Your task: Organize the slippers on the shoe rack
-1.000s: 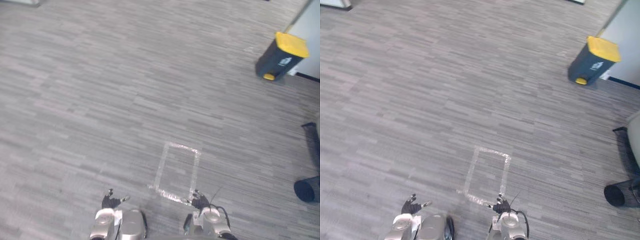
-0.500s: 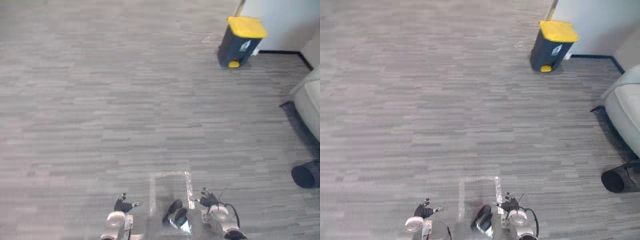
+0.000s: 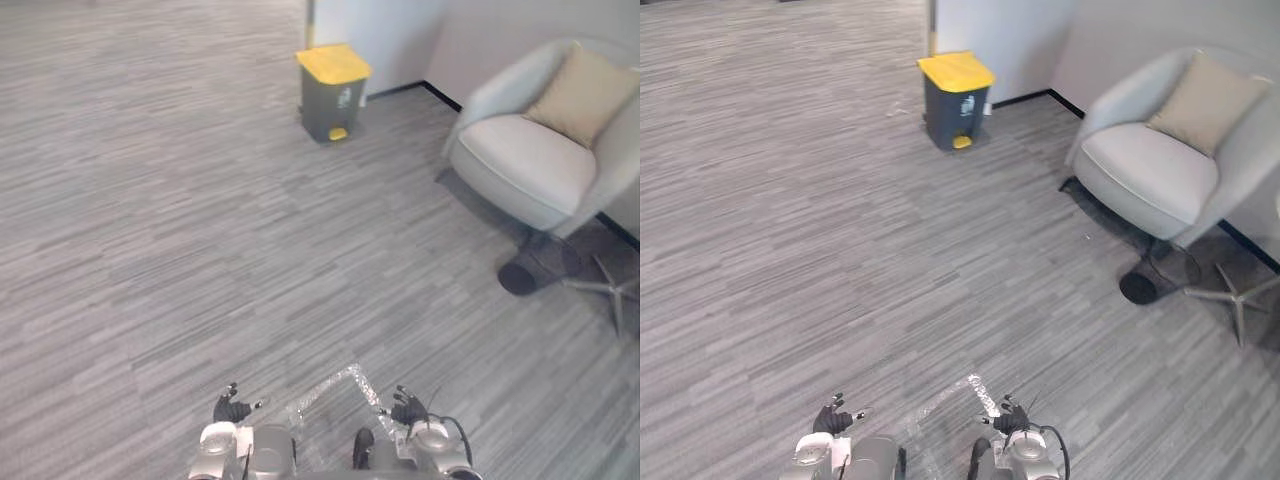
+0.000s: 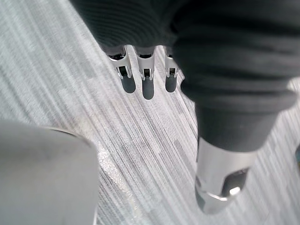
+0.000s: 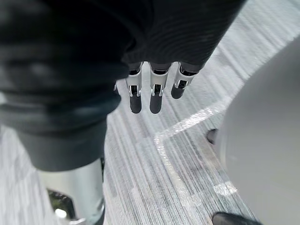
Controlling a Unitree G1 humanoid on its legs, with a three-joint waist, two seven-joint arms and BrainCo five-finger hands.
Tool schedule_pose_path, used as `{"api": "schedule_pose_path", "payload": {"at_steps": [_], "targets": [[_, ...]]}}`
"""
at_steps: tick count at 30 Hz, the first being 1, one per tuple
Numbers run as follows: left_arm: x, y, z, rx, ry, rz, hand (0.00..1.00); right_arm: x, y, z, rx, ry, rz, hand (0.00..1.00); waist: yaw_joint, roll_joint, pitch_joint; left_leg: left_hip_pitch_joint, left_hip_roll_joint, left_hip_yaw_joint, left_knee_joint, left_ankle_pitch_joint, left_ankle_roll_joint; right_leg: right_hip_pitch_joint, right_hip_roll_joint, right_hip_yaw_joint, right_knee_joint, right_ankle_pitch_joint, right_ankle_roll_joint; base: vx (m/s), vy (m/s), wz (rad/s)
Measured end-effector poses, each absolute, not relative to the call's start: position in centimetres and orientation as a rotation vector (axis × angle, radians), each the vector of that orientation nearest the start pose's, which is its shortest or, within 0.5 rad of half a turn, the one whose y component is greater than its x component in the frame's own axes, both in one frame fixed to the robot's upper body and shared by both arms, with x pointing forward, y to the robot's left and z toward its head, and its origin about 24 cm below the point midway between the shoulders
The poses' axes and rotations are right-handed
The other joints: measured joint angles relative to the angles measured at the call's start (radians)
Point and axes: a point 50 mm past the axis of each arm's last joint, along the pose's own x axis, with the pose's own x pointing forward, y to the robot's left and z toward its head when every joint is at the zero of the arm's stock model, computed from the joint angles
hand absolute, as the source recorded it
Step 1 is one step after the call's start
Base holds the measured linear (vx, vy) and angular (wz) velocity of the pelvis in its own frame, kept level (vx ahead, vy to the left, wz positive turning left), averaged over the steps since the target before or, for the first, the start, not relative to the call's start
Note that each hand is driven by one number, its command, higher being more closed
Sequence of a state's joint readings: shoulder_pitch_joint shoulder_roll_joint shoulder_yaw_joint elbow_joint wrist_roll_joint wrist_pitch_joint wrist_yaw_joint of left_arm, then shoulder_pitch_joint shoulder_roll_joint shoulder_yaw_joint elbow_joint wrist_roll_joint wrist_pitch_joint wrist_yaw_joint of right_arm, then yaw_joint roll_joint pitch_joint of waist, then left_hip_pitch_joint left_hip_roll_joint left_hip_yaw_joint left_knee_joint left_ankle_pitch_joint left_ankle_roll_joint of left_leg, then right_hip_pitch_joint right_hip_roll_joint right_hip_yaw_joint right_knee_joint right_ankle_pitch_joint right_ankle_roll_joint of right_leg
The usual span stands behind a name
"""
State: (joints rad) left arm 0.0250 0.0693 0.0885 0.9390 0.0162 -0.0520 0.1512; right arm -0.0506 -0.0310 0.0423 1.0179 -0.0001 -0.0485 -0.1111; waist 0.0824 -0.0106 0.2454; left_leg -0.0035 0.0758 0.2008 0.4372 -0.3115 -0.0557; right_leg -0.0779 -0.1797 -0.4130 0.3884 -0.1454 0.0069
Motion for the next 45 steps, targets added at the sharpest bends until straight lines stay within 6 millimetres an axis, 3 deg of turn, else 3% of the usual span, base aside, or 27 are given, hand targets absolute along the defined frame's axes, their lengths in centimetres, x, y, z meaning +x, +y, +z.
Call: {"api": "schedule_pose_path", "payload": {"at_steps": [2,3,4,7,9,10,11,12,14,16,17,18,19,20,21,23,25,26,27,30,35,37,38,40,42,44,45], "targets": [[14.2,19.7,-14.1,0.108,0.908,0.253,0.00,15.6,-15.8,-14.4,-0.104,0.922,-0.061,0.00,0.006,0.003,0.003,0.039,0.001,0.061,-0.028,0.000,0.000,-0.001,-0.059,-0.185,0.070,-0.031,-0.047,0.04,0.028,-0.89],[14.2,19.8,-14.0,0.110,0.906,0.255,0.00,15.6,-15.7,-14.4,-0.103,0.928,-0.053,0.00,0.017,-0.010,-0.002,0.073,0.003,0.120,-0.043,0.000,0.001,0.008,-0.093,-0.327,0.098,-0.047,-0.074,0.05,-0.023,-1.10],[14.1,19.8,-14.1,0.112,0.910,0.256,0.00,15.5,-15.7,-14.5,-0.105,0.936,-0.050,0.00,0.021,-0.013,-0.005,0.085,0.002,0.148,-0.045,-0.001,0.002,0.007,-0.095,-0.380,0.096,-0.054,-0.087,0.08,-0.052,-1.44],[13.9,19.7,-14.3,0.109,0.923,0.254,0.00,15.6,-16.3,-14.5,-0.119,0.935,-0.060,0.00,0.019,-0.008,-0.007,0.103,0.017,0.154,-0.060,-0.003,0.007,-0.009,-0.032,-0.364,0.049,-0.037,-0.110,0.07,-0.088,-1.21],[13.7,19.3,-14.4,0.101,0.934,0.246,0.00,15.9,-16.5,-14.3,-0.123,0.928,-0.063,0.00,0.017,-0.003,-0.009,0.116,0.056,0.203,-0.111,-0.003,0.006,-0.055,0.016,-0.351,0.025,-0.008,-0.078,0.00,-0.071,-1.04],[13.7,19.2,-14.5,0.099,0.936,0.243,0.00,16.1,-16.6,-14.3,-0.122,0.923,-0.067,0.00,0.014,0.002,-0.006,0.116,0.066,0.216,-0.126,-0.002,0.006,-0.071,0.012,-0.363,0.045,-0.019,-0.067,0.02,-0.064,-0.65],[13.9,19.1,-14.4,0.110,0.932,0.226,0.00,16.2,-16.8,-14.2,-0.111,0.919,-0.082,0.00,0.003,-0.011,-0.003,0.123,0.068,0.237,-0.156,0.003,-0.003,-0.080,-0.058,-0.432,0.133,-0.070,-0.067,0.04,-0.055,-0.29],[14.0,19.2,-14.4,0.118,0.933,0.221,0.00,16.0,-16.8,-14.2,-0.107,0.924,-0.086,0.00,0.001,-0.015,-0.004,0.130,0.068,0.242,-0.161,0.006,-0.009,-0.079,-0.086,-0.448,0.155,-0.081,-0.063,0.11,-0.088,-0.34],[13.7,19.5,-14.4,0.131,0.937,0.226,0.00,14.7,-16.6,-14.8,-0.096,0.962,-0.085,0.00,0.007,-0.036,-0.021,0.161,0.077,0.267,-0.162,0.000,-0.049,-0.042,-0.161,-0.407,0.109,-0.061,-0.030,0.16,-0.187,-0.48],[13.9,19.1,-14.5,0.133,0.943,0.209,0.00,15.1,-16.7,-14.6,-0.097,0.949,-0.084,0.00,0.006,-0.005,-0.025,0.124,0.158,0.255,-0.056,-0.015,-0.068,-0.023,-0.071,-0.397,0.050,-0.062,-0.045,0.13,-0.284,-0.47],[14.0,18.7,-14.5,0.133,0.944,0.192,0.00,14.9,-17.1,-14.7,-0.102,0.953,-0.094,0.00,-0.001,0.016,-0.033,0.054,0.219,0.235,0.078,-0.014,-0.058,-0.022,-0.013,-0.389,-0.003,-0.063,-0.047,0.07,-0.245,-0.34],[14.2,18.4,-14.5,0.137,0.941,0.179,0.00,14.9,-17.3,-14.6,-0.106,0.950,-0.098,0.00,-0.002,0.028,-0.036,0.020,0.245,0.218,0.143,-0.011,-0.050,-0.019,0.008,-0.388,-0.021,-0.061,-0.051,0.07,-0.249,-0.44],[14.6,18.0,-14.3,0.139,0.927,0.162,0.00,15.1,-17.8,-14.5,-0.118,0.939,-0.106,0.00,0.000,0.056,-0.022,-0.052,0.297,0.169,0.305,-0.002,-0.015,0.010,0.055,-0.378,-0.063,-0.056,-0.062,0.10,-0.190,-0.45],[14.9,17.8,-14.2,0.141,0.917,0.152,0.00,15.1,-18.4,-14.5,-0.132,0.944,-0.119,0.00,0.000,0.067,-0.013,-0.089,0.296,0.114,0.394,-0.022,-0.019,0.038,0.075,-0.365,-0.085,-0.057,-0.064,0.11,-0.153,-0.43],[14.9,17.7,-14.2,0.146,0.915,0.147,0.00,15.0,-18.6,-14.5,-0.135,0.946,-0.124,0.00,-0.001,0.066,-0.011,-0.102,0.276,0.086,0.405,-0.030,-0.031,0.049,0.077,-0.359,-0.094,-0.057,-0.065,0.11,-0.110,-0.35],[15.2,17.5,-14.0,0.146,0.899,0.137,0.00,14.7,-19.1,-14.5,-0.131,0.953,-0.160,0.00,0.000,0.054,-0.005,-0.142,0.151,-0.012,0.298,-0.047,-0.062,0.093,0.082,-0.335,-0.145,-0.038,-0.069,0.08,-0.064,-0.30],[15.2,17.3,-13.9,0.140,0.891,0.137,0.00,14.6,-19.2,-14.5,-0.127,0.953,-0.173,0.00,0.000,0.058,-0.006,-0.157,0.074,-0.052,0.099,-0.035,-0.050,0.109,0.094,-0.324,-0.187,-0.016,-0.066,0.05,0.046,-0.31],[15.3,17.3,-13.8,0.138,0.884,0.137,0.00,14.8,-19.1,-14.5,-0.125,0.950,-0.173,0.00,0.003,0.060,-0.002,-0.159,0.038,-0.063,0.009,0.011,-0.015,0.114,0.096,-0.310,-0.200,-0.012,-0.061,0.03,0.117,-0.60],[15.3,17.6,-13.8,0.134,0.878,0.150,0.00,14.7,-18.8,-14.6,-0.118,0.953,-0.170,0.00,0.028,0.045,-0.005,-0.129,0.008,-0.073,-0.078,0.101,0.005,0.115,0.101,-0.270,-0.230,0.002,-0.042,0.01,0.077,-0.51],[15.2,18.4,-13.7,0.112,0.877,0.193,0.00,14.8,-17.4,-14.7,-0.098,0.953,-0.138,0.00,0.037,0.012,-0.010,-0.110,-0.003,-0.047,-0.115,0.128,0.044,0.123,0.123,-0.228,-0.310,0.062,-0.036,0.17,0.052,-0.30],[14.7,19.0,-13.9,0.097,0.897,0.227,0.00,15.1,-16.8,-14.6,-0.106,0.940,-0.113,0.00,0.044,-0.002,-0.014,-0.027,-0.016,-0.042,-0.102,0.110,0.054,0.204,0.119,-0.153,-0.347,0.087,-0.025,0.16,0.096,-0.33],[14.6,19.0,-14.0,0.095,0.901,0.229,0.00,15.7,-16.6,-14.4,-0.114,0.925,-0.095,0.00,0.048,0.002,-0.016,-0.018,-0.001,-0.046,-0.105,0.071,0.057,0.120,0.079,-0.136,-0.150,0.023,0.004,0.08,0.156,-0.19],[14.8,19.0,-13.9,0.094,0.897,0.225,0.00,16.0,-16.3,-14.3,-0.110,0.922,-0.089,0.00,0.048,-0.012,-0.007,-0.007,-0.007,-0.050,-0.106,0.070,0.059,0.063,0.028,-0.128,0.014,-0.003,0.011,0.08,0.132,0.12],[14.8,19.1,-13.9,0.096,0.898,0.224,0.00,15.3,-16.3,-14.5,-0.106,0.939,-0.091,0.00,0.046,-0.020,-0.003,0.025,-0.014,-0.067,-0.114,0.070,0.059,0.037,-0.019,-0.121,0.136,-0.011,0.011,0.07,0.062,0.38],[14.5,19.6,-13.9,0.107,0.902,0.237,0.00,14.8,-16.3,-14.8,-0.103,0.953,-0.092,0.00,0.047,-0.032,-0.011,0.042,-0.025,-0.077,-0.132,0.070,0.059,0.042,-0.045,-0.114,0.140,-0.043,0.011,0.05,0.001,0.42],[14.4,20.2,-13.8,0.132,0.901,0.239,0.00,14.7,-16.4,-14.8,-0.106,0.955,-0.096,0.00,0.046,-0.064,-0.029,0.022,-0.053,-0.099,-0.142,0.070,0.058,0.045,-0.045,-0.027,-0.029,-0.009,0.043,0.01,-0.083,0.27],[14.4,20.1,-13.8,0.135,0.901,0.237,0.00,14.7,-16.5,-14.8,-0.107,0.955,-0.097,0.00,0.046,-0.064,-0.031,0.020,-0.054,-0.102,-0.142,0.070,0.057,0.049,-0.042,-0.022,-0.043,-0.011,0.047,0.03,-0.128,0.08]]}}
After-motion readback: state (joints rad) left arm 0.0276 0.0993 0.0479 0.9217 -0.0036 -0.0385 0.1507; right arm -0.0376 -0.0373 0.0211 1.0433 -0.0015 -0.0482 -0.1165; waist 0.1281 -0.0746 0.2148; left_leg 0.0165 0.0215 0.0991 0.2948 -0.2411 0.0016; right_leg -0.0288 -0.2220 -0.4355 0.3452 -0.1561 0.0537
